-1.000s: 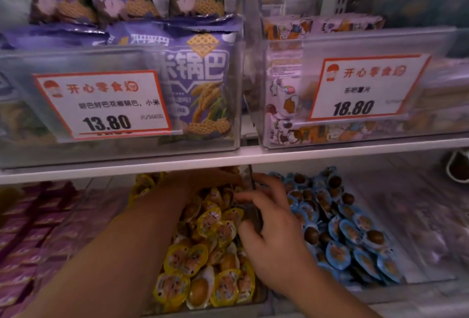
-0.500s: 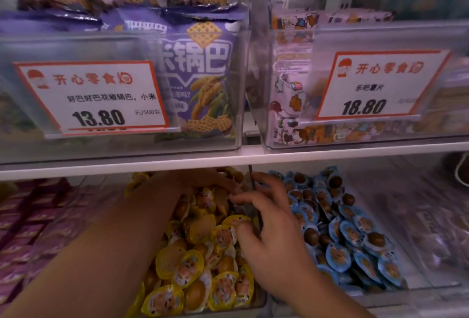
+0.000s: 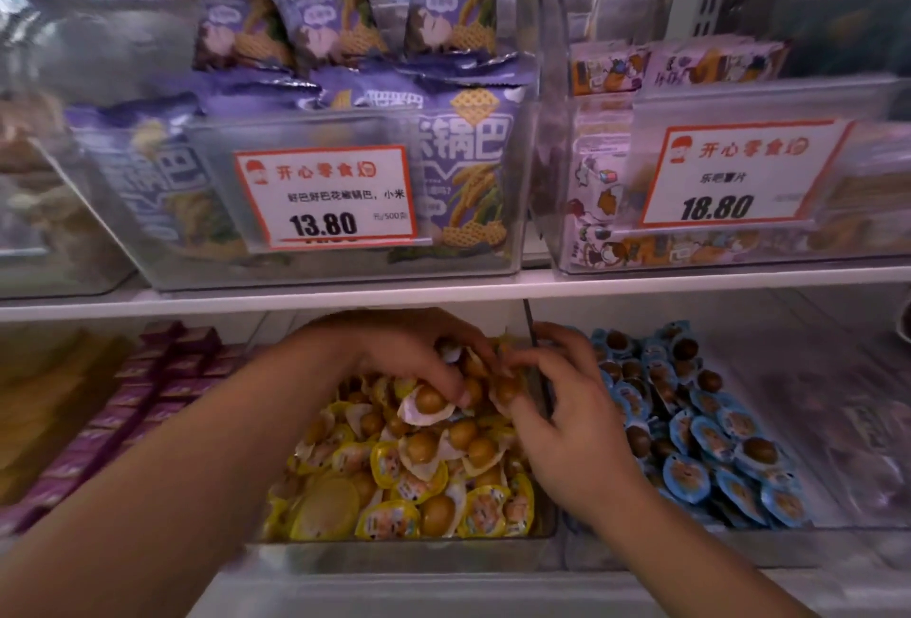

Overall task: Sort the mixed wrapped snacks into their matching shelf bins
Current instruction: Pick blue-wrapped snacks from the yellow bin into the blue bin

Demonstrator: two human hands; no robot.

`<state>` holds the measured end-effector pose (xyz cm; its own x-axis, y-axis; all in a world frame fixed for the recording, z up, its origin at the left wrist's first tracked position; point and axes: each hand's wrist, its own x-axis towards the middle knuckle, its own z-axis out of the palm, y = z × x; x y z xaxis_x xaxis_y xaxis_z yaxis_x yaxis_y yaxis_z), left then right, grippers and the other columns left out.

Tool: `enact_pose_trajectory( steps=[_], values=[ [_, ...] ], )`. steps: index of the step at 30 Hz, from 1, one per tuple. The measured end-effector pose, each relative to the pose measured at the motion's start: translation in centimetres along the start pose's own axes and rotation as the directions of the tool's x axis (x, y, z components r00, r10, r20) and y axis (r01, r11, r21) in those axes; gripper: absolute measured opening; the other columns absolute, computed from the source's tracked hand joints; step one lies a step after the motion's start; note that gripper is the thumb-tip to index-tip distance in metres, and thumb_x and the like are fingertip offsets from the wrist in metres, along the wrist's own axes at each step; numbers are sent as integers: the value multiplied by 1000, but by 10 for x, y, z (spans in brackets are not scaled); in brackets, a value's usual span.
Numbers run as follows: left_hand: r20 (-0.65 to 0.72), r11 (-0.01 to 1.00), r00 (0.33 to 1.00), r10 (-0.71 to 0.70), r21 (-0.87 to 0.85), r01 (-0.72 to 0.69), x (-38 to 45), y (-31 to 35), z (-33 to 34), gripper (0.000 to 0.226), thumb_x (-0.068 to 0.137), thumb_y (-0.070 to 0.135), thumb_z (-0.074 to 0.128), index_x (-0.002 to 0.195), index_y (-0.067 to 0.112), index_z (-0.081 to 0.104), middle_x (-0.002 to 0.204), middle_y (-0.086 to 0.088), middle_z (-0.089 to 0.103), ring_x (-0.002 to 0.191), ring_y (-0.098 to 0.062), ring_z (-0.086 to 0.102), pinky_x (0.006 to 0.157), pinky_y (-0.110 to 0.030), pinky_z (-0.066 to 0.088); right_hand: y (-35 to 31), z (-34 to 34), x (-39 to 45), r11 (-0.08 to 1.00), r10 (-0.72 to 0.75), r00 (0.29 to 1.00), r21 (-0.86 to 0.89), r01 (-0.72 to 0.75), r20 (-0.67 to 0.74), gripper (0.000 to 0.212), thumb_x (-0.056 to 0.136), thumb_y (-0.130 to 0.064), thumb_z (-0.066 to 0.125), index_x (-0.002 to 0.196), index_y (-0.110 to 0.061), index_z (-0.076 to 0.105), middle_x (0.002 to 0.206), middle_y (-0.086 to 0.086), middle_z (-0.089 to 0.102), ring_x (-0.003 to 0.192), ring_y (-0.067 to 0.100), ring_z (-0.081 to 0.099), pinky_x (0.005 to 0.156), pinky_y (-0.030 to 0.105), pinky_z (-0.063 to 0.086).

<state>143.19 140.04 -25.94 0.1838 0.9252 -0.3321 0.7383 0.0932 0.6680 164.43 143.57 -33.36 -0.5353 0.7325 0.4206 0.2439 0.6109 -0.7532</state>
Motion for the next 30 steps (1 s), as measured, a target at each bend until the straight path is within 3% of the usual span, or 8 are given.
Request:
enact_pose_trajectory(
  steps=[5, 9, 13, 17, 22, 25, 27, 30],
  values=[
    [-158, 987, 987, 20, 162, 6, -51, -17, 26, 52, 76, 27, 81, 122, 44, 64, 118, 23, 60, 111, 1, 58, 97, -23, 47, -9, -4, -3, 997, 2, 1000, -82, -1, 16, 37, 82, -34, 52, 114, -23, 67, 140, -6, 43, 131, 12, 44, 106, 19, 36],
    [-431, 970, 894, 119, 241, -13, -80, -37, 70, 64, 84, 52, 70, 142, 45, 45, 150, 15, 42, 141, 2, 32, 117, -29, 29, -27, -5, -1, 885, -294, 955, -366, 288, 42, 33, 86, -26, 49, 109, -15, 69, 129, 5, 54, 123, 22, 50, 108, 48, 41],
    [-641, 966, 767, 24, 213, 148, -88, -47, 87, 67, 83, 66, 60, 144, 47, 40, 155, 14, 38, 149, -9, 23, 121, -39, 23, -51, 12, -6, 836, -304, 895, -359, 415, 325, 38, 90, -31, 44, 121, -22, 63, 121, -3, 56, 111, 17, 54, 99, 40, 49],
    [-726, 978, 682, 87, 193, 81, -97, -53, 95, 43, 91, 42, 67, 133, 36, 59, 138, 21, 49, 130, 2, 44, 110, -24, 37, -51, 32, -11, 829, -114, 822, -402, 388, 558, 42, 94, -39, 42, 133, -28, 52, 134, -7, 46, 124, 17, 44, 102, 37, 45],
    [-795, 989, 604, 61, 128, 68, -100, -54, 94, 35, 84, 34, 76, 117, 36, 68, 118, 24, 62, 115, 4, 55, 97, -20, 46, -47, 32, -1, 837, -60, 866, -447, 315, 497, 27, 93, -41, 51, 114, -27, 62, 114, -7, 57, 109, 16, 53, 90, 36, 48],
    [-856, 995, 516, -1, 53, 90, -97, -53, 94, 28, 82, 36, 76, 108, 40, 69, 99, 33, 62, 101, 9, 59, 81, -5, 42, -48, 29, 3, 891, -26, 893, -394, 224, 449, 19, 89, -41, 64, 107, -34, 66, 105, -16, 59, 99, 4, 53, 75, 18, 42],
    [-903, 993, 416, -103, -114, -3, -96, -51, 92, 25, 82, 33, 75, 105, 41, 68, 93, 32, 67, 93, 10, 62, 73, -5, 46, -51, 26, 10, 937, 19, 931, -332, 111, 364, 6, 87, -33, 69, 91, -36, 66, 89, -19, 63, 80, -3, 56, 60, 10, 39],
    [-927, 934, 296, -228, -295, -204, -96, -48, 84, 22, 84, 23, 73, 97, 39, 65, 87, 23, 69, 77, 5, 65, 60, -10, 48, -50, 28, 21, 970, 45, 969, -241, 15, 242, 17, 86, -21, 70, 84, -37, 64, 75, -18, 64, 74, -5, 61, 56, 7, 43]
  ],
)
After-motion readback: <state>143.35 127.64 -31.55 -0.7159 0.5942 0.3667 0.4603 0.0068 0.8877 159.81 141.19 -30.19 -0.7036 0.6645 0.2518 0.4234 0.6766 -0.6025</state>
